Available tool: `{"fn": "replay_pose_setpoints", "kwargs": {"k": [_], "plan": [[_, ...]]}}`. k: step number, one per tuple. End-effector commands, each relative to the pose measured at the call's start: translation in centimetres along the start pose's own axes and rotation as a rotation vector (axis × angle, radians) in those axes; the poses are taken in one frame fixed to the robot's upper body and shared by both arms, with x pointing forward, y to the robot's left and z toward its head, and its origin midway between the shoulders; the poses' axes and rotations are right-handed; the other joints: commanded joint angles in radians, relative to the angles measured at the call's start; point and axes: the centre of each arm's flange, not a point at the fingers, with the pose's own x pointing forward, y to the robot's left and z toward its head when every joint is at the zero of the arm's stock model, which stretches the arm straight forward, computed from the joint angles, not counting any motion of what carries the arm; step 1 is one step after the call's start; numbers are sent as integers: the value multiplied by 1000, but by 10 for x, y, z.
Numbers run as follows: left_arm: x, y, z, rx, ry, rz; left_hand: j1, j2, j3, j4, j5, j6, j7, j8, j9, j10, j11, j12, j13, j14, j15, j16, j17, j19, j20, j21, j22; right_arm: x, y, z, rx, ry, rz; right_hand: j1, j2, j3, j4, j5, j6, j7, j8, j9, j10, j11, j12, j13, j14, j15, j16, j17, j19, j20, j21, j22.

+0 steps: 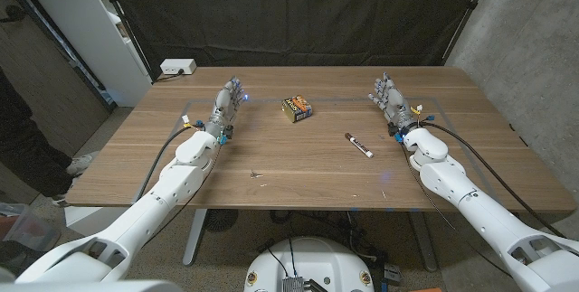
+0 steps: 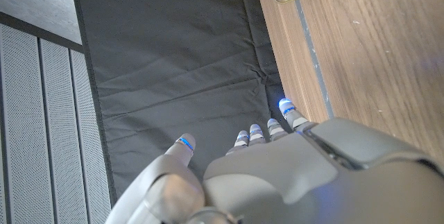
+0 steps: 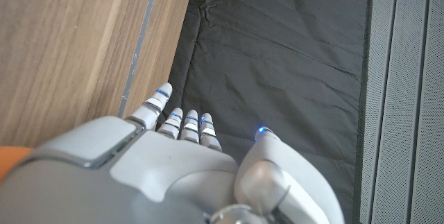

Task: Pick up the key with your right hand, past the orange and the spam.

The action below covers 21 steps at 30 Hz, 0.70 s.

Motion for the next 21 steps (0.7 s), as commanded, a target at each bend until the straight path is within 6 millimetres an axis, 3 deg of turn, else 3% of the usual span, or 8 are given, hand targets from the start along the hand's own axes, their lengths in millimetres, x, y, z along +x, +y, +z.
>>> {"fn": "replay_pose_setpoints", "kwargs": {"k": [1,21], "plan": [[-2,2,-1,-1,1,-3,2,94,5,-1,4,-116,1,6,2,-93,0,5,2,-108,0,7,5,-106,1,4,2,1,1,2,-14,-11,12,11,1,1,4,4,-2,9,5,5,1,8,6,2,-8,0,6,1,8,-2,5,2],[-8,6,-1,8,15,-20,3,92,2,-2,4,-123,3,4,2,-101,6,3,2,-115,2,5,5,-109,4,-3,2,3,3,8,-67,-29,47,39,-21,7,-24,1,-10,9,3,4,-5,11,4,2,-10,1,4,-2,8,2,3,1]]}}
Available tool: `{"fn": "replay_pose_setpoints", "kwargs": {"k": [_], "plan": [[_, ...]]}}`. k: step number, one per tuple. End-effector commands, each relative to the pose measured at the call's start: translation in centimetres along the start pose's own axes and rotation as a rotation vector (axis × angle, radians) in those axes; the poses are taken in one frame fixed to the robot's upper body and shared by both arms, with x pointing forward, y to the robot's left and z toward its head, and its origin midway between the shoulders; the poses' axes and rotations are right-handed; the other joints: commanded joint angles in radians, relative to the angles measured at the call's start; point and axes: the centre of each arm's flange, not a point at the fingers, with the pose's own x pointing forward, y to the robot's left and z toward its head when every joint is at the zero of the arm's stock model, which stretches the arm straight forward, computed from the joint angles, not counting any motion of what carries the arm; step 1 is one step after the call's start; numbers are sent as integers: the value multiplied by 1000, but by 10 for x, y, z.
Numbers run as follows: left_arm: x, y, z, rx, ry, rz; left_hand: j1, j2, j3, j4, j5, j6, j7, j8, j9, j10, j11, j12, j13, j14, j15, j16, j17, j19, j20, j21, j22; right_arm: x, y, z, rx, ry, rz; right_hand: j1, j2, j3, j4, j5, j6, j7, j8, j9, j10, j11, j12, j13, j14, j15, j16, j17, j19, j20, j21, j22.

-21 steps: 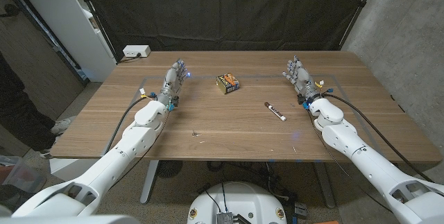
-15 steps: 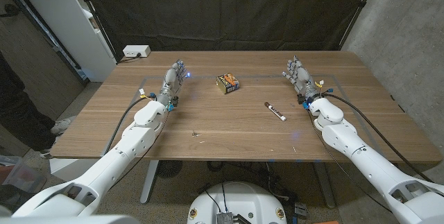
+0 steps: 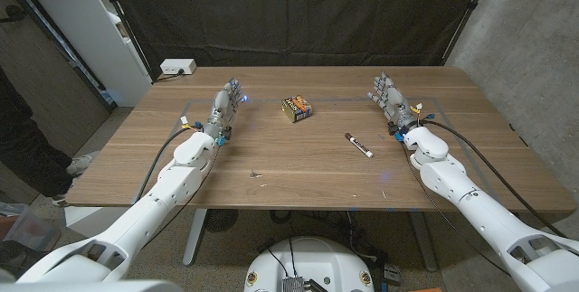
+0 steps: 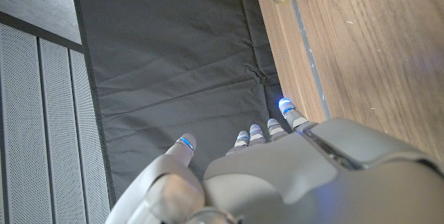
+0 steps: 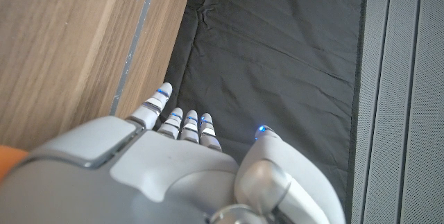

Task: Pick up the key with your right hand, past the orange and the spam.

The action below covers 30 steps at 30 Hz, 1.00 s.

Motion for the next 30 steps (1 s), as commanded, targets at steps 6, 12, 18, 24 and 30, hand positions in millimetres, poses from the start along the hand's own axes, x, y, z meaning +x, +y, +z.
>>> {"fn": "replay_pose_setpoints", "kwargs": {"k": [6,12,18,24,30], "plan": [[-7,5,3,8,10,-26,4,91,2,-3,4,-124,5,4,2,-99,10,3,2,-116,3,5,5,-110,5,-4,2,2,3,8,-50,-33,43,26,-7,4,-13,0,-7,5,3,4,-1,9,4,2,-9,1,4,0,9,4,4,1],[-9,7,4,9,12,-27,4,91,1,-3,4,-125,6,5,3,-101,16,2,2,-117,5,5,5,-111,6,-6,2,1,3,10,-71,-40,49,45,-14,9,-29,-3,4,12,9,5,5,14,7,2,-1,8,6,0,17,8,6,1],[-11,10,5,10,19,-27,5,91,1,-4,4,-125,8,5,3,-100,17,3,2,-118,8,4,5,-111,7,-7,2,0,2,11,-91,-47,59,61,-16,15,-43,-5,15,15,13,5,14,16,10,2,7,8,8,0,23,9,8,1],[-12,13,4,13,24,-30,5,91,0,-4,4,-125,12,5,3,-100,30,3,2,-122,13,3,4,-112,11,-9,3,-2,4,13,-128,-56,73,77,-19,21,-56,-8,18,15,13,5,23,18,13,2,15,9,10,-1,29,11,9,1],[-13,18,5,13,26,-26,6,91,0,-5,4,-121,18,7,3,-103,38,3,3,-122,17,4,4,-112,14,-11,3,-3,6,18,-165,-73,86,89,-20,25,-66,-11,23,16,15,6,26,19,13,3,17,12,10,0,30,11,8,1]]}}
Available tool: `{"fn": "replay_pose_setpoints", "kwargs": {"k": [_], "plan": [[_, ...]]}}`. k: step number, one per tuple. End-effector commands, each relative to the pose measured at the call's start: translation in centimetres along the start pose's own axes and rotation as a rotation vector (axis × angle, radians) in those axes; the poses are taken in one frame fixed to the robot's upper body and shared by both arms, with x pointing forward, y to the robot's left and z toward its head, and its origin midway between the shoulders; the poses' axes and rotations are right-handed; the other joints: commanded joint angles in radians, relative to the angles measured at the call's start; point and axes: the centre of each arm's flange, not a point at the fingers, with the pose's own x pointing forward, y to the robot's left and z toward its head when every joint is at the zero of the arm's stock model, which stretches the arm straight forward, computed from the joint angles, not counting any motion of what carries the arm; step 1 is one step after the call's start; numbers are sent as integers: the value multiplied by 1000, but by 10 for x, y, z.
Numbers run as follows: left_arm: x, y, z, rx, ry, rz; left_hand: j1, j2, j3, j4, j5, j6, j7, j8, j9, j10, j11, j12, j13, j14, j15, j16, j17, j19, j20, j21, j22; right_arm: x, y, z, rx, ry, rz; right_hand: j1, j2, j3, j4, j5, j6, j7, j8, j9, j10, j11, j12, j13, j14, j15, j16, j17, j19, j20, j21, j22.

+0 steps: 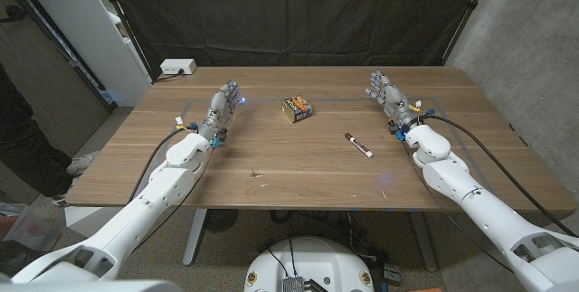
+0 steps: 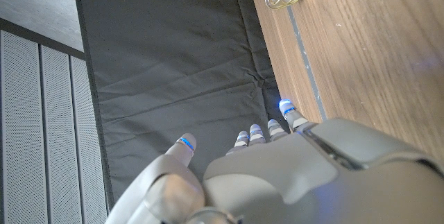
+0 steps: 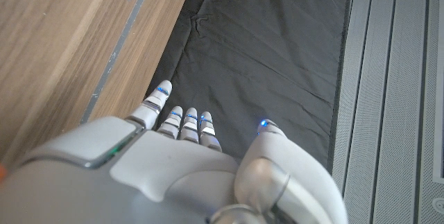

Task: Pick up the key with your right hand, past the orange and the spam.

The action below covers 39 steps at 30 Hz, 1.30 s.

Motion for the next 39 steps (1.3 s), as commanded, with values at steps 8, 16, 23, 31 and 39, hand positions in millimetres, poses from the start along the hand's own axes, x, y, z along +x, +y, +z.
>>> {"fn": "replay_pose_setpoints", "kwargs": {"k": [8,16,23,31,39], "plan": [[-5,16,4,11,15,5,7,90,0,-6,4,-111,21,9,3,-104,22,3,3,-122,15,4,4,-107,13,-5,3,-1,8,13,-109,-54,45,32,-2,8,-20,-9,15,1,8,6,13,4,6,3,9,2,9,-1,9,-2,8,1],[-6,21,6,16,23,7,8,90,0,-7,3,-110,27,9,3,-107,36,2,3,-124,22,4,4,-108,15,-7,3,1,14,17,-153,-80,54,44,-3,12,-30,-12,16,1,7,6,14,3,5,3,10,1,8,-1,9,-2,7,1],[-8,26,8,11,30,12,9,90,-1,-8,3,-111,38,8,3,-112,56,1,3,-130,35,2,4,-112,24,-11,3,2,19,23,-181,-110,62,54,-4,16,-39,-14,18,1,7,7,16,2,5,3,12,-1,8,-1,11,-3,7,1],[-12,33,8,13,56,9,9,90,-1,-8,3,-110,44,8,4,-114,60,1,3,-131,38,3,4,-113,30,-13,3,3,25,32,-230,-140,75,68,-5,21,-51,-18,30,0,10,7,27,3,8,3,22,-1,10,-1,14,-3,8,1],[-17,42,10,21,78,16,9,89,-1,-8,2,-111,50,7,4,-120,67,0,4,-136,42,2,4,-116,33,-16,3,4,32,38,-290,-167,97,82,-6,27,-64,-23,38,1,12,7,36,1,9,4,30,-3,11,-1,16,-5,7,1]]}}
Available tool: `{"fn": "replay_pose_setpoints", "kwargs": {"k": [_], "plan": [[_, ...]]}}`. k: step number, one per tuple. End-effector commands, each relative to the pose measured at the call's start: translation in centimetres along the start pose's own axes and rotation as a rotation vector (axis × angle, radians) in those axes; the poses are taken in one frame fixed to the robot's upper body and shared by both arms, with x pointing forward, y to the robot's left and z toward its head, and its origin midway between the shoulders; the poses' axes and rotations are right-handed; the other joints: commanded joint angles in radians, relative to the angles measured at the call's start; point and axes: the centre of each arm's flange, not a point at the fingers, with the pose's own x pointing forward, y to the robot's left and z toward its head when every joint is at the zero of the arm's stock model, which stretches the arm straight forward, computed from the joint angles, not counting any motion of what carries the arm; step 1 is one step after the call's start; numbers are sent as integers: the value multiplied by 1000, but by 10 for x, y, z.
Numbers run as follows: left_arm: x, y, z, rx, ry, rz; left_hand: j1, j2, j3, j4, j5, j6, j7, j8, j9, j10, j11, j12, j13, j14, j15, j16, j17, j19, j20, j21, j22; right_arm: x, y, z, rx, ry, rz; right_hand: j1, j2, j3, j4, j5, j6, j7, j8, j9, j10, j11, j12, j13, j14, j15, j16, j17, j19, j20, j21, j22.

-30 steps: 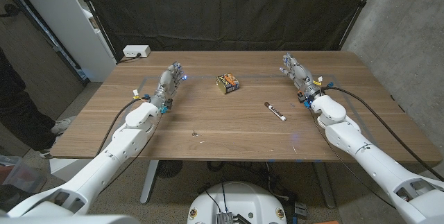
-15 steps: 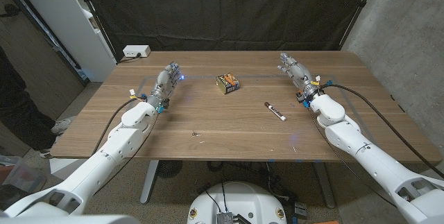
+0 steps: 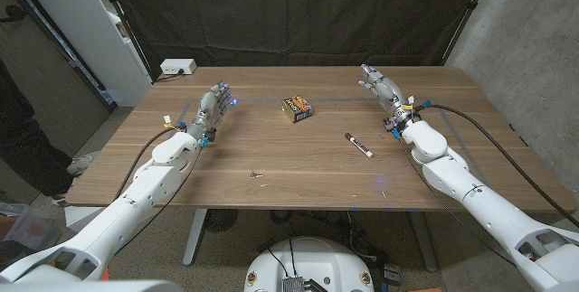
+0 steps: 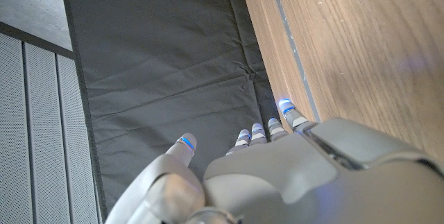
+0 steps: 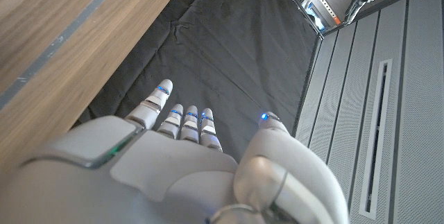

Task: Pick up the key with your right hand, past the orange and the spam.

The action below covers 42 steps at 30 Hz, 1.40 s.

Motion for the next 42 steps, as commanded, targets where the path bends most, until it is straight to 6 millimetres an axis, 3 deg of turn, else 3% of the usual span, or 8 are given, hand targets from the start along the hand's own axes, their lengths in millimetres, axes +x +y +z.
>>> {"fn": "replay_pose_setpoints", "kwargs": {"k": [1,13,42], "plan": [[-8,15,3,10,31,8,5,85,3,-3,2,-111,7,4,4,-123,8,0,4,-137,6,2,4,-117,4,-5,3,3,8,13,-97,-45,24,13,-1,2,-11,-2,10,1,4,2,10,3,9,4,6,2,4,-1,11,1,7,2],[-13,23,6,13,38,17,6,86,3,-4,2,-112,12,3,4,-125,12,1,4,-139,10,3,4,-117,3,-8,4,0,19,21,-185,-81,27,42,-5,13,-38,-11,39,-3,10,2,37,-3,14,4,35,-5,9,-1,24,-4,10,2],[-25,32,9,16,36,41,5,86,2,-3,2,-102,16,6,4,-118,15,5,4,-136,13,6,5,-113,3,-10,5,-24,40,55,-363,-183,66,78,-11,26,-72,-21,57,-4,10,3,56,-3,13,4,52,-8,7,-1,32,-11,9,1]]}}
